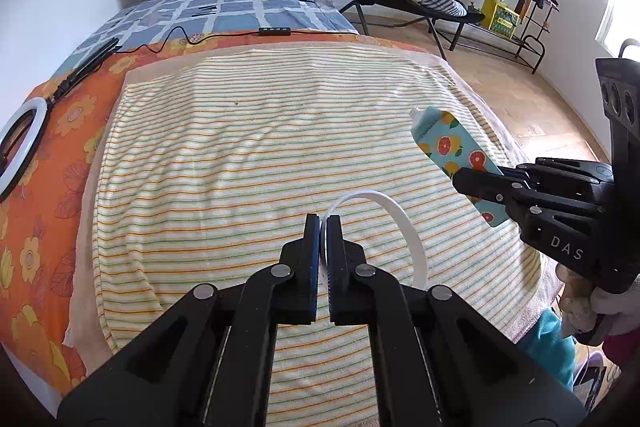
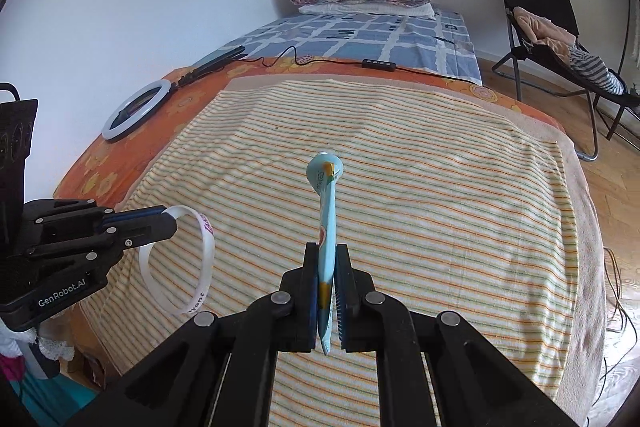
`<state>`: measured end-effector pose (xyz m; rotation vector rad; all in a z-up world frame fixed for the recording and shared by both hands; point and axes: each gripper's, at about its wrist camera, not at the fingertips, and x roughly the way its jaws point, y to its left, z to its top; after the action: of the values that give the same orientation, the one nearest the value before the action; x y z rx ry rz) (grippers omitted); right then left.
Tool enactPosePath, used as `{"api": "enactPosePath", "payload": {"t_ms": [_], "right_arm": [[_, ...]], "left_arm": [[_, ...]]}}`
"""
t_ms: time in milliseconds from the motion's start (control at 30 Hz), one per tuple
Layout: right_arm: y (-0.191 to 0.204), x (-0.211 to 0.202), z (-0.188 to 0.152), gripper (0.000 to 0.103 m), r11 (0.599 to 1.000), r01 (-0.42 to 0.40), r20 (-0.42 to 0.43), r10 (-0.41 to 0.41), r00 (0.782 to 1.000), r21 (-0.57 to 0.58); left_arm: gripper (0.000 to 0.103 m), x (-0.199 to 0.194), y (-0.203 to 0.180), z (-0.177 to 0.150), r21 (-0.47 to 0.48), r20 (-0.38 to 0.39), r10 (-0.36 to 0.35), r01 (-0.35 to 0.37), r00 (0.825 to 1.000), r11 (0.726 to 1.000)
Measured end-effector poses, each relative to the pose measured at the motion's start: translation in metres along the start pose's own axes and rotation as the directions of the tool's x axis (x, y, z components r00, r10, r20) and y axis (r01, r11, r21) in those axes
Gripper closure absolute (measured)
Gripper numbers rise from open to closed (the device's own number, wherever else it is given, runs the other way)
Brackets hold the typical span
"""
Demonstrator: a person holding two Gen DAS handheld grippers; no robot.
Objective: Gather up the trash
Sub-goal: 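Carry the wristband and blue tube over the blue basket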
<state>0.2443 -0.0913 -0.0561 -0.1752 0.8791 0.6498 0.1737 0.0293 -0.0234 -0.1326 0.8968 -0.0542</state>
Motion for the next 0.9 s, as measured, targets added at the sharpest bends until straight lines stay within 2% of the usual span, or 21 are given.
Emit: {"api": "enactPosePath", "payload": {"t_ms": [333, 433, 633, 900], "right_arm": [[0.031, -0.06, -0.044, 0.098, 1.0, 0.001, 0.026, -0.001, 1.0, -0.009], [0.04, -0.078, -0.058, 0.098, 1.0, 0.004, 0.034, -0.003, 0.999, -0.016], [0.058, -0.107, -0.088, 0.098, 0.999, 0.008, 0.049, -0.006, 0.999, -0.035], [0.074, -0.123, -0.137, 0.098, 1.0, -0.016, 0.021, 0.017, 1.0, -0.018]], "left_arm": [[0.102, -0.05, -0.013, -0.033, -0.016, 0.026, 0.01, -0.009, 1.0, 1.0], [0.102, -0.064, -0.017, -0.053, -0.031, 0.04, 0.015, -0.014, 0.999, 0.999], [0.102, -0.081, -0.027, -0.097, -0.052, 0.022, 0.012, -0.011, 1.0, 0.999], [0.102, -0.1, -0.045, -0.139, -0.052, 0.03, 0.022, -0.021, 0.999, 0.998]]}}
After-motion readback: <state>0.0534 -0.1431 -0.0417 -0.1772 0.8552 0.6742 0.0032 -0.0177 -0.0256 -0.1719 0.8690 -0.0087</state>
